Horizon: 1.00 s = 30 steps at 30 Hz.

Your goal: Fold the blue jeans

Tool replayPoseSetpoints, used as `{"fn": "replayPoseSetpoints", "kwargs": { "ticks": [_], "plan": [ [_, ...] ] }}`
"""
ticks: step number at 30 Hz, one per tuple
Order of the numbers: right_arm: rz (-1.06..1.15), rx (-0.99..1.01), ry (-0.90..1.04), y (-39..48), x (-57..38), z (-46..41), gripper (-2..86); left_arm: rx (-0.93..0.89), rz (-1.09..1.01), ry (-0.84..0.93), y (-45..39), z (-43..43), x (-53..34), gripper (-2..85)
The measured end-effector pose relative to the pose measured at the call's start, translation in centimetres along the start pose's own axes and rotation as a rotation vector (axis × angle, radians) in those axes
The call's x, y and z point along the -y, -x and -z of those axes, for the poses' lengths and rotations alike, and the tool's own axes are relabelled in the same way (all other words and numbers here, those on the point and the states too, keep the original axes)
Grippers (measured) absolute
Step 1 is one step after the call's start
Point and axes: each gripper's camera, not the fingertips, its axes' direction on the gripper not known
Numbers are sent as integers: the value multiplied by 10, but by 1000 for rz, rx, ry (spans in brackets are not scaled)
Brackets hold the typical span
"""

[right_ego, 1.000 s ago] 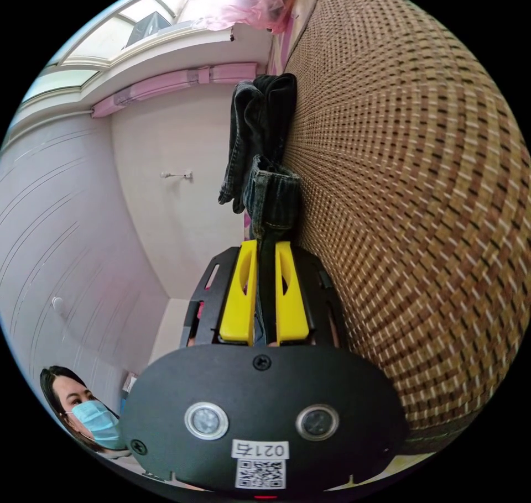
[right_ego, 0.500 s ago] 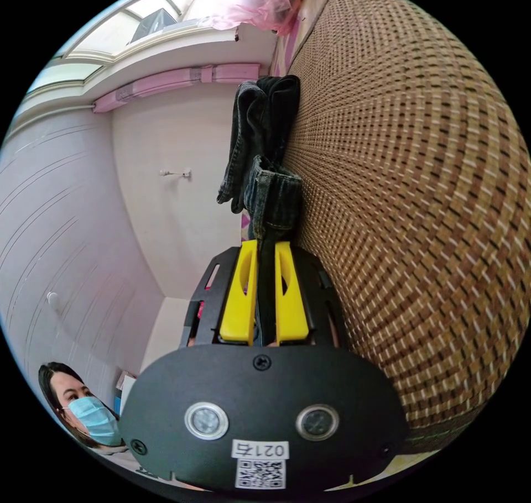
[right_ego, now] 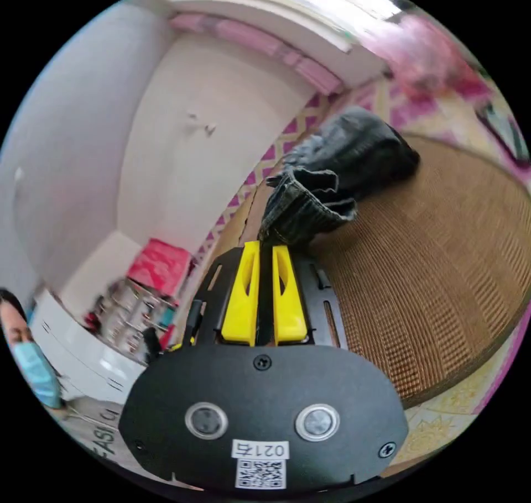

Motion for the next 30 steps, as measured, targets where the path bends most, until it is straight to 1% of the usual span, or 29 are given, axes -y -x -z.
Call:
{"fn": "replayPoseSetpoints", "kwargs": {
  "ticks": [1,2,4,5,7,8,10,11,12,13,18,21,22,23,26,28,29,30],
  "plan": [
    [163,-68,17,62,4,-17,29,4,3,-14,-1,16,-10,-9],
    [247,-99,27,93,3,-27,29,13,11,-41,-1,47,-29,-9],
    [558,-182,86,212,-17,-84,30,31,34,-78,2,87,-55,-9],
    [631,-195,104,238,-26,-102,30,45,45,-95,4,107,-71,-9],
    [861,-207,188,320,-74,-174,29,58,66,-112,11,129,-95,-9],
    [911,-205,215,336,-88,-193,28,64,86,-124,18,139,-111,-9],
    [1088,-238,329,379,-149,-275,26,55,124,-144,33,149,-136,-9],
    [1122,-259,365,383,-163,-297,25,45,157,-151,46,152,-152,-9],
    [1179,-320,457,384,-191,-339,24,44,185,-152,58,155,-168,-9],
    [1210,-356,508,380,-209,-366,24,47,193,-151,63,156,-175,-9],
    [1218,-375,402,397,-205,-359,28,99,221,-179,100,181,-220,-9],
    [1334,-428,507,387,-232,-394,38,50,233,-233,137,181,-217,-9],
    [1339,-436,464,380,-237,-397,44,38,233,-244,145,179,-214,-9],
    [1333,-431,449,377,-236,-395,50,15,236,-264,162,174,-206,-9],
    [1254,-288,513,358,-215,-388,83,13,269,-330,211,151,-182,-9],
    [1131,-143,560,334,-185,-381,93,56,294,-291,248,115,-165,-9],
    [1098,-111,569,327,-177,-379,89,119,342,-206,281,80,-159,-9],
    [1033,-51,592,310,-160,-372,83,221,382,-65,316,38,-162,-9]
  ]
}}
